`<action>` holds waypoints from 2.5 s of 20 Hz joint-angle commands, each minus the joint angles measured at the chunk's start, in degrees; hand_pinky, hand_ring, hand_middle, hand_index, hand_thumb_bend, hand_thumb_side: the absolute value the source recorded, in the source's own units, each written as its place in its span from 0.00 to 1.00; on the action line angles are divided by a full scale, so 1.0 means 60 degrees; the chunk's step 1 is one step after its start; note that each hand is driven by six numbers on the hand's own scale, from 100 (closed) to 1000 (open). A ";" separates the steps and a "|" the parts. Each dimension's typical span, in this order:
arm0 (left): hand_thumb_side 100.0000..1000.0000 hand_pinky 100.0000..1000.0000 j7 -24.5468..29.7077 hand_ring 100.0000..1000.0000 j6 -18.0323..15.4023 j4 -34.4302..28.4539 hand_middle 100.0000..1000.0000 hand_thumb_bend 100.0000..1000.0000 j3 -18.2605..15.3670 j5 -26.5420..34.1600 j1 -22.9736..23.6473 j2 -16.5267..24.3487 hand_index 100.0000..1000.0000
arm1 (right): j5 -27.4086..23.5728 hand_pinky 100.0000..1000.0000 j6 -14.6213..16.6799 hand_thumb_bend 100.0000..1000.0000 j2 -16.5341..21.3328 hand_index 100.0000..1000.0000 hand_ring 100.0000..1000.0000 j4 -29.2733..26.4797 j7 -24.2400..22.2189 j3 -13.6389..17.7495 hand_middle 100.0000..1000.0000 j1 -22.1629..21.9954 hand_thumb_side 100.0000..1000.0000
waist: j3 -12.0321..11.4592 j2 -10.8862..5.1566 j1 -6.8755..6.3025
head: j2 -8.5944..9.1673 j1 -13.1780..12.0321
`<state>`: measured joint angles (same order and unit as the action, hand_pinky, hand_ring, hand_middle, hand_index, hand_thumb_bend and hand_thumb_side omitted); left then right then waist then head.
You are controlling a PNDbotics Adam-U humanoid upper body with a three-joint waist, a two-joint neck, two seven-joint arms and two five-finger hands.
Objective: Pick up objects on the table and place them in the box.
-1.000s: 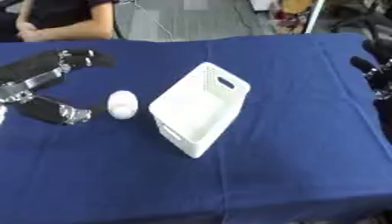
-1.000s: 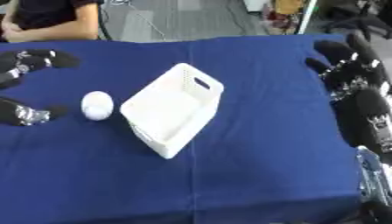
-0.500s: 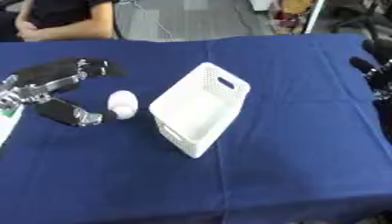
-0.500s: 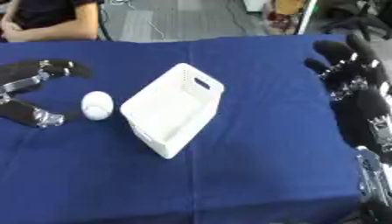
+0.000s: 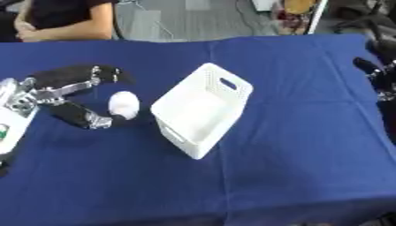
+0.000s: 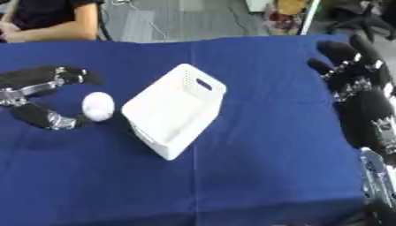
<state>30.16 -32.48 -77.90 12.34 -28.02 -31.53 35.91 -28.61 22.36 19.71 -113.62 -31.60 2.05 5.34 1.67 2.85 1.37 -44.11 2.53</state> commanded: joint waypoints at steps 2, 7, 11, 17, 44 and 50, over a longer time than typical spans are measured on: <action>0.64 0.78 0.0208 0.82 -0.0161 0.0218 0.85 0.50 -0.0032 -0.0117 -0.0336 0.0024 0.92 | -0.0041 0.94 -0.0013 0.11 0.0193 1.00 1.00 -0.0162 -0.0036 0.0023 0.88 0.0048 0.54 | 0.0007 -0.0117 -0.0010 | -0.0002 -0.0005; 0.65 0.78 0.0205 0.82 -0.0134 0.0580 0.85 0.50 -0.0086 -0.0287 -0.0536 -0.0113 0.93 | -0.0045 0.95 -0.0024 0.11 0.0182 1.00 1.00 -0.0162 -0.0042 0.0023 0.88 0.0041 0.54 | 0.0000 -0.0118 -0.0005 | -0.0002 -0.0005; 0.66 0.78 0.0221 0.82 -0.0162 0.0942 0.85 0.50 -0.0093 -0.0467 -0.0684 -0.0229 0.93 | -0.0052 0.95 -0.0031 0.11 0.0176 1.00 1.00 -0.0162 -0.0048 0.0025 0.88 0.0032 0.54 | 0.0001 -0.0125 0.0003 | -0.0002 0.0001; 0.67 0.77 0.0462 0.81 -0.0221 0.1675 0.85 0.49 -0.0078 -0.0424 -0.0889 -0.0360 0.92 | -0.0062 0.95 -0.0047 0.11 0.0169 1.00 1.00 -0.0162 -0.0060 0.0023 0.88 0.0025 0.54 | -0.0004 -0.0132 0.0001 | -0.0002 0.0010; 0.70 0.80 0.1315 0.83 -0.0835 0.2822 0.84 0.56 0.0235 -0.1114 -0.1645 -0.0727 0.93 | -0.0130 0.95 -0.0097 0.11 0.0171 1.00 1.00 -0.0162 -0.0147 -0.0013 0.88 0.0053 0.54 | 0.0000 -0.0141 0.0012 | -0.0002 0.0013; 0.70 0.84 0.0942 0.85 -0.1313 0.2897 0.83 0.63 0.0442 -0.2436 -0.1798 -0.0811 0.93 | -0.0144 0.95 -0.0108 0.11 0.0174 1.00 1.00 -0.0162 -0.0166 -0.0025 0.88 0.0070 0.54 | 0.0009 -0.0143 0.0004 | -0.0002 0.0008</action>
<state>29.90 -33.26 -60.12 14.97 -40.91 -40.82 30.36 -29.18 21.68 19.71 -113.62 -32.35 1.72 5.32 1.66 2.82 1.51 -44.11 2.53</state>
